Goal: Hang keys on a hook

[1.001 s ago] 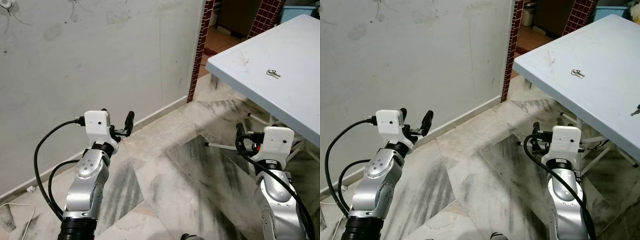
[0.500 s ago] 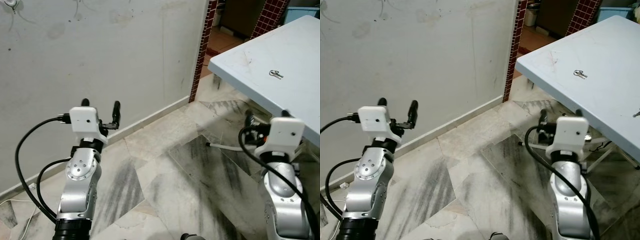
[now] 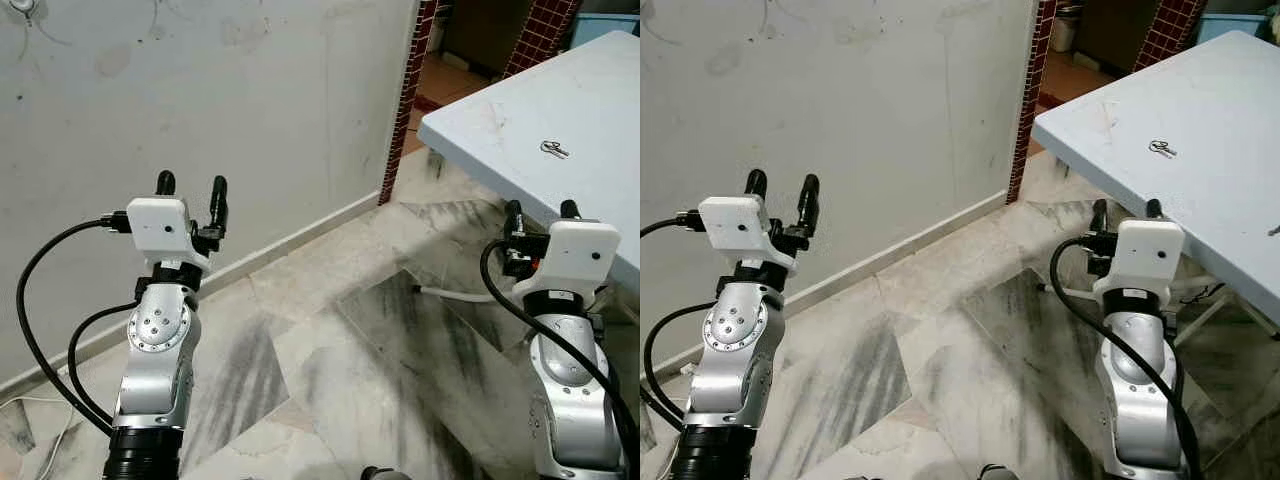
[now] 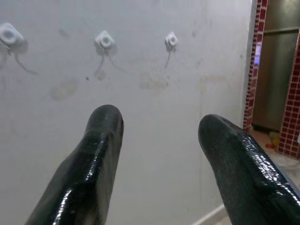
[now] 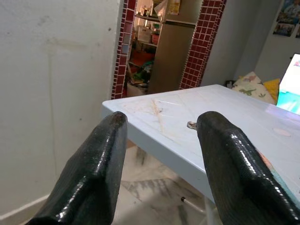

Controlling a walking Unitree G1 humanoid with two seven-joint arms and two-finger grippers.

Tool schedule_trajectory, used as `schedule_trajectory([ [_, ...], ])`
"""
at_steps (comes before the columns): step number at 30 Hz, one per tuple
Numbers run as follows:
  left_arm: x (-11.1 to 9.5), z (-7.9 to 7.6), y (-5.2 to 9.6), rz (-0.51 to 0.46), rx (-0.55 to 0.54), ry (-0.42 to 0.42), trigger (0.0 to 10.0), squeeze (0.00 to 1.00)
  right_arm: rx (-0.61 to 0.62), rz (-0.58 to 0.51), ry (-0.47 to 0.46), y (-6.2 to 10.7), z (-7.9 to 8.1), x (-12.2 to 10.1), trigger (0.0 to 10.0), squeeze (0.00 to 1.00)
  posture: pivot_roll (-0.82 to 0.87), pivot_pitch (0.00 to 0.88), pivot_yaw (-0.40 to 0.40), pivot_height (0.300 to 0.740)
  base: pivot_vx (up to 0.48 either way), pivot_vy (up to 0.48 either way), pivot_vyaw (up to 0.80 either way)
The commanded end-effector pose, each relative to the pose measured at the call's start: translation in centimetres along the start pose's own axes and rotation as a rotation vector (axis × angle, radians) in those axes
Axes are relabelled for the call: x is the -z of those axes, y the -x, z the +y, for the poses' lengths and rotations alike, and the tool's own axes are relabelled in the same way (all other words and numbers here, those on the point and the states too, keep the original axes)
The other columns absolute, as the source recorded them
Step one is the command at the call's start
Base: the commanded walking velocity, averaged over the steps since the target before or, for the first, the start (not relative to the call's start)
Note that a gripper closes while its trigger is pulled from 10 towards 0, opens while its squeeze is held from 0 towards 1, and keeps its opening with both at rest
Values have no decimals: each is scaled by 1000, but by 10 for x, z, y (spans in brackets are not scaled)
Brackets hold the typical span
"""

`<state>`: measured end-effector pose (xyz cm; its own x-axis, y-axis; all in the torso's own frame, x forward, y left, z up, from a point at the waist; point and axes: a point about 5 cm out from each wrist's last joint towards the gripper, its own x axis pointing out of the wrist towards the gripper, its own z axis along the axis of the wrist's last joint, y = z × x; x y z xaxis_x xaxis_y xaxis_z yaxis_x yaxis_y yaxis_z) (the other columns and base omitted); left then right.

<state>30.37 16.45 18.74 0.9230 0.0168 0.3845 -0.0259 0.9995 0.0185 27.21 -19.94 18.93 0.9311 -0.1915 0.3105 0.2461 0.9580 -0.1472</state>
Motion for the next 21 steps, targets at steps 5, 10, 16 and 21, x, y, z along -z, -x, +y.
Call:
schedule_trajectory([
  [5,5,0,-5,41,7,9,10000,0,-23,-6,-16,-4,2,-2,10000,0,-115,140,54,740,0,0,0],
  [10,21,-5,6,137,40,84,10000,1000,8,35,-38,2,-2,4,10000,1000,-123,151,53,740,0,0,0],
  [16,38,-15,19,250,88,112,10000,1000,44,91,-40,13,-8,13,10000,1000,-133,168,54,740,0,0,0],
  [21,43,-22,28,290,122,130,10000,1000,55,103,-38,18,-10,14,10000,1000,-141,171,60,740,0,0,0],
])
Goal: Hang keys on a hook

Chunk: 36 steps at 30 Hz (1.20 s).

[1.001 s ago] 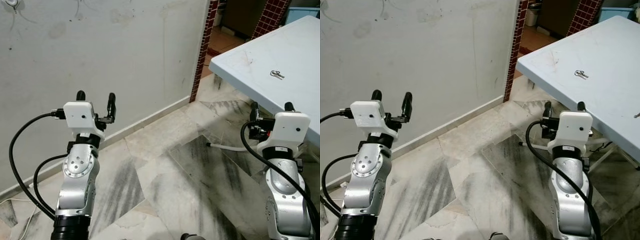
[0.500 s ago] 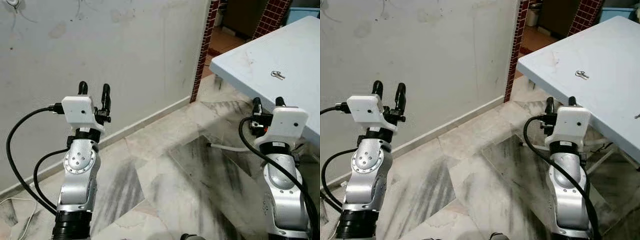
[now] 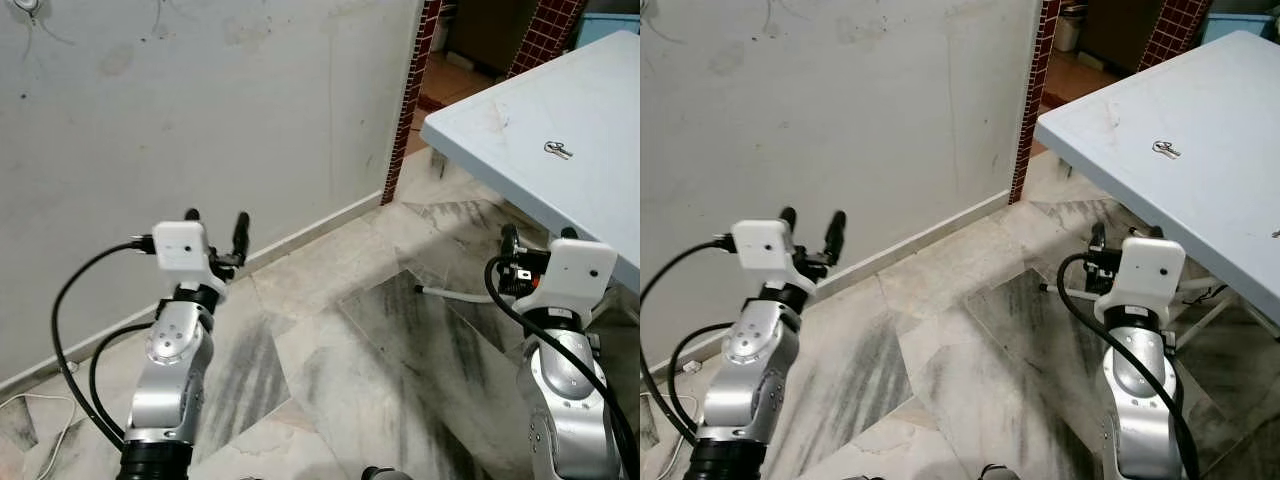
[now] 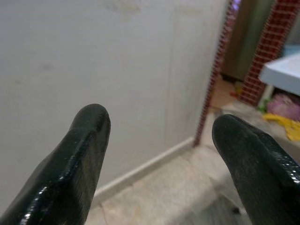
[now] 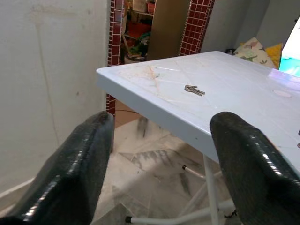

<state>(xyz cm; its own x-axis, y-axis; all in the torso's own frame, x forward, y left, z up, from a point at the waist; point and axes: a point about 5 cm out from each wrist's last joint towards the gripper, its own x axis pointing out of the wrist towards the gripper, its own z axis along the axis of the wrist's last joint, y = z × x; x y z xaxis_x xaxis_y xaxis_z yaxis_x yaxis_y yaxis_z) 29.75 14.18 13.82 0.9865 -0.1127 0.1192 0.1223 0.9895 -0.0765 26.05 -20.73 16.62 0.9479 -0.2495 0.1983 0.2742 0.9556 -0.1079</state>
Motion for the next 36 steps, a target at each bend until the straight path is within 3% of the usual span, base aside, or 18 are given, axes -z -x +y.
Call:
schedule_trajectory([
  [1,3,0,4,22,9,-1,10000,1000,25,-14,-3,3,-4,-5,10000,1000,-145,172,63,740,0,0,0],
  [14,13,-2,3,92,38,9,10000,1000,75,40,-25,5,-11,3,10000,1000,-146,167,65,740,0,0,0],
  [30,7,8,-5,87,-3,44,10000,1000,57,66,-27,4,-6,4,10000,1000,-143,172,61,740,0,0,0],
  [31,6,8,-5,88,-7,51,10000,0,57,73,-38,4,-6,5,10000,1000,-143,173,62,740,0,0,-725],
  [32,5,8,-7,82,-6,65,10000,0,63,86,-45,4,-6,7,10000,345,-142,174,63,740,0,0,-769],
  [33,4,8,-7,76,-3,73,10000,0,67,96,-52,4,-6,8,10000,345,-143,173,63,740,0,0,-769],
  [34,4,8,-8,76,-2,78,10000,0,63,91,-45,3,-6,7,10000,0,-142,173,63,740,0,0,-769],
  [36,3,8,-9,77,0,85,10000,0,58,82,-35,3,-6,6,10000,0,-143,174,65,740,0,0,-769],
])
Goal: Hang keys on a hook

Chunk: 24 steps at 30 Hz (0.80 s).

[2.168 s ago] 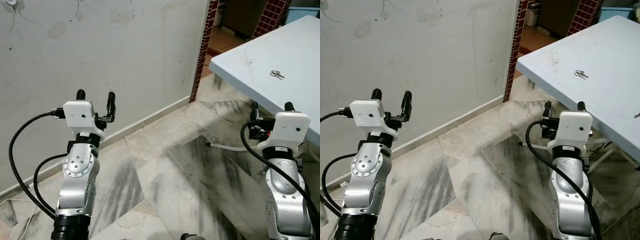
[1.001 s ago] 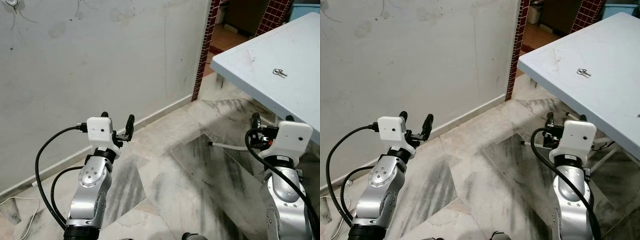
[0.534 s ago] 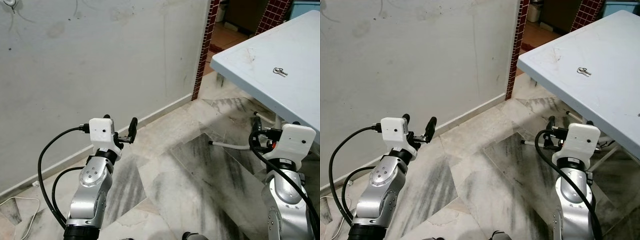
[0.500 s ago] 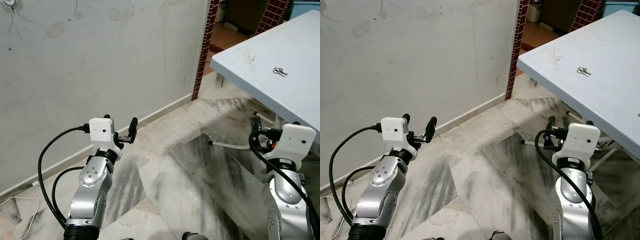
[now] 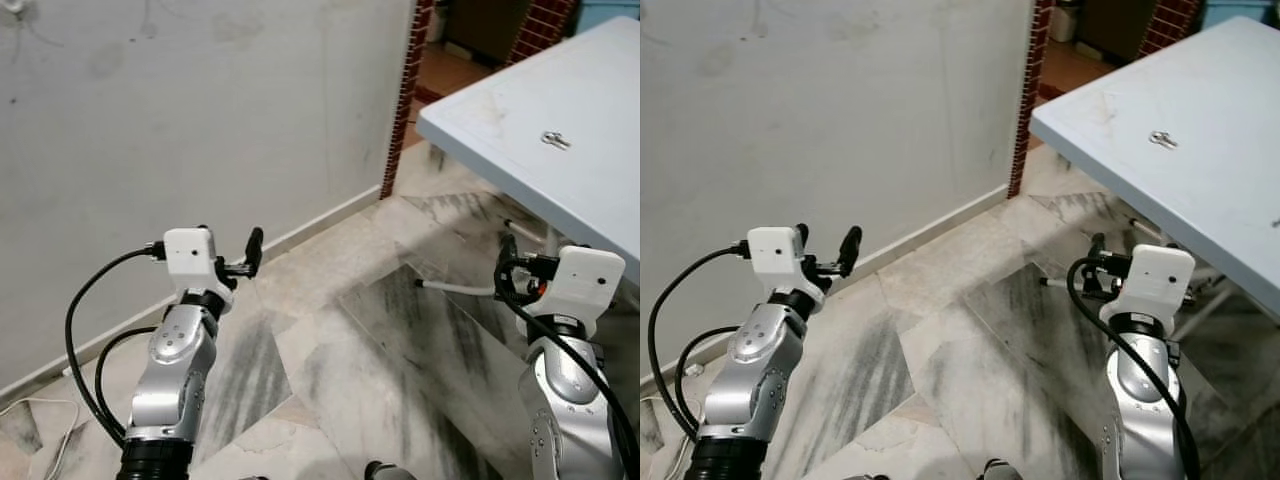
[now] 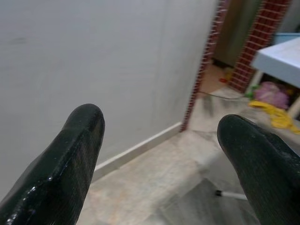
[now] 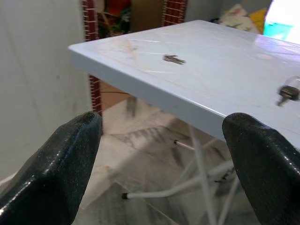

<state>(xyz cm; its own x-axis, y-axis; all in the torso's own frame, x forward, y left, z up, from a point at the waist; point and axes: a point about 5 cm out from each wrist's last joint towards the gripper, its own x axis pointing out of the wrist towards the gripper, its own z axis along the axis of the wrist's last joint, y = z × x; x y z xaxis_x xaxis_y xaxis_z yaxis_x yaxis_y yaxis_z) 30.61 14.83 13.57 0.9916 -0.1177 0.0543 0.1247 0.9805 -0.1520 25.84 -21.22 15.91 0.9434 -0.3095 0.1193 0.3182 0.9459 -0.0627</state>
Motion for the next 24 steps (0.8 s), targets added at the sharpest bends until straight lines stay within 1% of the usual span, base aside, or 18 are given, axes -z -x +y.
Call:
schedule_trajectory([
  [1,0,0,-2,12,7,8,10000,0,5,-3,0,1,-1,-1,10000,0,-143,174,65,740,0,0,-769],
  [2,0,-3,-2,16,37,12,10000,0,7,0,-4,1,-1,-1,10000,0,-144,174,65,740,0,0,-769],
  [14,-1,-8,-2,10,86,25,10000,0,3,4,5,2,-1,-1,10000,0,-148,171,66,740,0,0,-769],
  [24,0,-10,-1,9,103,24,10000,0,-5,4,9,1,0,-1,10000,0,-147,168,62,740,284,0,-769],
])
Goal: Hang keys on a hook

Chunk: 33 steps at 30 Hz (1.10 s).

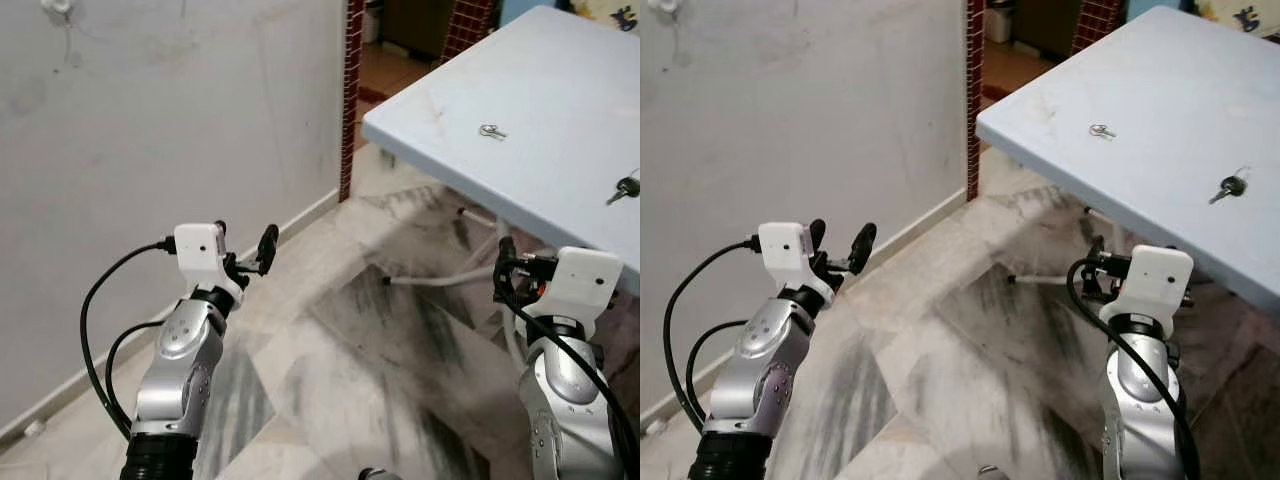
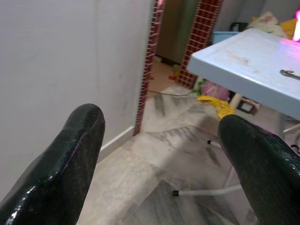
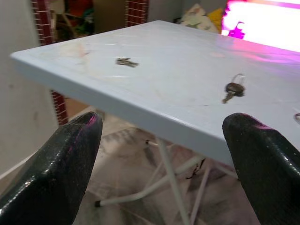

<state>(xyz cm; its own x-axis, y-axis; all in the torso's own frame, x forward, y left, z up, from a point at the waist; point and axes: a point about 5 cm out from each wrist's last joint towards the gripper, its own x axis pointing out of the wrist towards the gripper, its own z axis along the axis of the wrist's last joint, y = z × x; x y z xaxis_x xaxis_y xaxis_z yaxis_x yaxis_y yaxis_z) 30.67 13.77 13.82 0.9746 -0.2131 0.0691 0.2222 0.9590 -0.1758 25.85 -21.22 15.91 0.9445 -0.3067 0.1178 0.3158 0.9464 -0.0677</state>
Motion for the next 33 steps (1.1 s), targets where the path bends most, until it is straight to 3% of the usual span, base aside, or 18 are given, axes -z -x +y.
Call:
schedule_trajectory([
  [1,1,1,2,8,7,-5,10000,0,-2,2,6,0,0,-1,10000,0,-148,168,62,740,322,0,-769],
  [17,5,-1,4,26,15,-1,10000,0,-5,-9,10,0,1,-2,10000,0,-149,170,60,740,291,0,-740],
  [33,6,0,4,41,1,-6,10000,0,-7,-25,15,-1,4,-4,10000,0,-141,172,67,740,0,0,0],
])
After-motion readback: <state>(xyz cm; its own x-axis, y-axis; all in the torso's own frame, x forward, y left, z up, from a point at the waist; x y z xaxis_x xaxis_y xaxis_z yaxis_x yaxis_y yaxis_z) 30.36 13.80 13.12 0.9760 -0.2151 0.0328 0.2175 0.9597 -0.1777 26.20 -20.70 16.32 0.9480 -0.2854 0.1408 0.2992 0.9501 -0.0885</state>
